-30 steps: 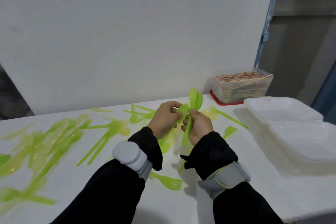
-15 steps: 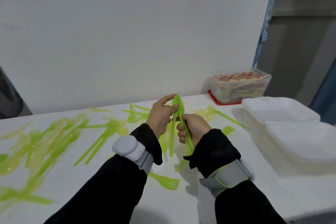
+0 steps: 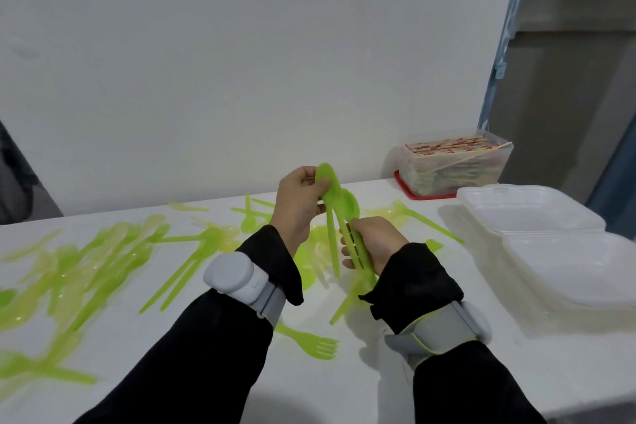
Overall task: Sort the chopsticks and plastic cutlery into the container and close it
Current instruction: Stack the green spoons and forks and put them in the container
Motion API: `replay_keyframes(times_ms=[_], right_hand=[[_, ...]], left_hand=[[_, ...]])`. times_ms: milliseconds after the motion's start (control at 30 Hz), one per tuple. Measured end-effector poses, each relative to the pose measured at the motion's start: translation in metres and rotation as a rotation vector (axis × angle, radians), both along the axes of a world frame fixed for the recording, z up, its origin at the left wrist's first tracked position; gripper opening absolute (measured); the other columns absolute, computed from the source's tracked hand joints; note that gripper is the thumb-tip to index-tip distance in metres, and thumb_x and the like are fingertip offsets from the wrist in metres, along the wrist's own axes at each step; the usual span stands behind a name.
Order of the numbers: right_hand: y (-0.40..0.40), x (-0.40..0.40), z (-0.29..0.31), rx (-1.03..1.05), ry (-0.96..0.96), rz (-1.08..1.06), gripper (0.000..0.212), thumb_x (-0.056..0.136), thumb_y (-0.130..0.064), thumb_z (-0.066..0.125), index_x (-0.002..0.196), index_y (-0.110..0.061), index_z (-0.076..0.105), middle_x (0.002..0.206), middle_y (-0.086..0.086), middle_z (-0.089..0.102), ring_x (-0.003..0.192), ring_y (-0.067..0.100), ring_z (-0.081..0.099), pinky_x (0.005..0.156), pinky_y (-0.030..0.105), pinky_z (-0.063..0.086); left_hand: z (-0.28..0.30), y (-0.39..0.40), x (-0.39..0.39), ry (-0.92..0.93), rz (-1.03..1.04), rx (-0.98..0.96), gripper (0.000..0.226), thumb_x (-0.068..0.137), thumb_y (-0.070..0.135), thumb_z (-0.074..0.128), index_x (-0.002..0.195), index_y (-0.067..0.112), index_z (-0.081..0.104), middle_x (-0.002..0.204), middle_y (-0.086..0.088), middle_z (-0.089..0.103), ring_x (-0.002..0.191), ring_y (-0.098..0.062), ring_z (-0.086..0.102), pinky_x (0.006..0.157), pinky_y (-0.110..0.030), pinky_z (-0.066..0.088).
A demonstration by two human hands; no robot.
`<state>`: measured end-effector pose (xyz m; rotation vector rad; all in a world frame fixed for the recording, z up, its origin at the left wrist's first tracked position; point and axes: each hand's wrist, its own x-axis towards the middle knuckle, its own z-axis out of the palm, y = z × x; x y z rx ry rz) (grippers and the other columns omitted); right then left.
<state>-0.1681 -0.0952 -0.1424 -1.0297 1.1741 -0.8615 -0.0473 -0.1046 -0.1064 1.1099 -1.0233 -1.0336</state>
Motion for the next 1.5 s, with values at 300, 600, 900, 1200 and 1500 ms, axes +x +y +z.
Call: replay_keyframes(times_ms=[300, 600, 900, 1200, 1500], right_hand=[[0.012, 0.020, -0.004, -0.059, -0.302, -0.018, 0.024, 0.101, -0.013, 0.036, 0.084, -0.009, 0.053, 0.071, 0.010, 0.055, 0.055, 0.023, 0.055, 0.062, 0.037, 0.050], [0.017, 0.026, -0.007, -0.016, -0.277, 0.005, 0.030, 0.102, -0.012, 0.033, 0.081, -0.006, 0.054, 0.070, 0.012, 0.056, 0.054, 0.022, 0.056, 0.053, 0.031, 0.053], [0.021, 0.037, -0.007, -0.062, -0.103, 0.028, 0.025, 0.100, -0.012, 0.036, 0.086, -0.008, 0.056, 0.074, 0.009, 0.055, 0.065, 0.022, 0.055, 0.060, 0.031, 0.048], [0.021, 0.020, -0.001, -0.065, -0.143, 0.074, 0.019, 0.099, -0.009, 0.041, 0.083, -0.009, 0.051, 0.071, 0.010, 0.054, 0.059, 0.024, 0.056, 0.060, 0.033, 0.045], [0.017, 0.009, -0.012, 0.042, -0.245, -0.017, 0.020, 0.100, -0.008, 0.037, 0.081, -0.008, 0.045, 0.063, 0.011, 0.044, 0.051, 0.020, 0.044, 0.052, 0.029, 0.040]], left_hand=[[-0.017, -0.002, -0.019, 0.038, 0.155, 0.076, 0.026, 0.090, -0.004, 0.045, 0.077, 0.014, 0.059, 0.076, -0.007, 0.057, 0.070, -0.024, 0.053, 0.064, -0.034, 0.045], [-0.016, 0.009, -0.013, 0.127, 0.077, 0.117, 0.032, 0.093, -0.002, 0.034, 0.074, 0.010, 0.058, 0.075, -0.009, 0.054, 0.070, -0.023, 0.049, 0.059, -0.028, 0.038], [-0.033, 0.007, -0.008, -0.128, 0.023, 0.235, 0.027, 0.093, 0.005, 0.035, 0.068, 0.013, 0.040, 0.073, -0.010, 0.037, 0.065, -0.020, 0.035, 0.058, -0.029, 0.028], [0.012, 0.023, 0.047, -0.649, -0.223, 0.269, 0.015, 0.096, 0.031, 0.048, 0.104, 0.023, 0.057, 0.087, 0.002, 0.054, 0.075, -0.014, 0.050, 0.058, -0.020, 0.038], [-0.058, 0.051, 0.079, -1.656, -0.396, 0.259, 0.031, 0.086, 0.018, 0.056, 0.117, 0.017, 0.049, 0.107, -0.001, 0.047, 0.095, -0.023, 0.051, 0.073, -0.027, 0.037]])
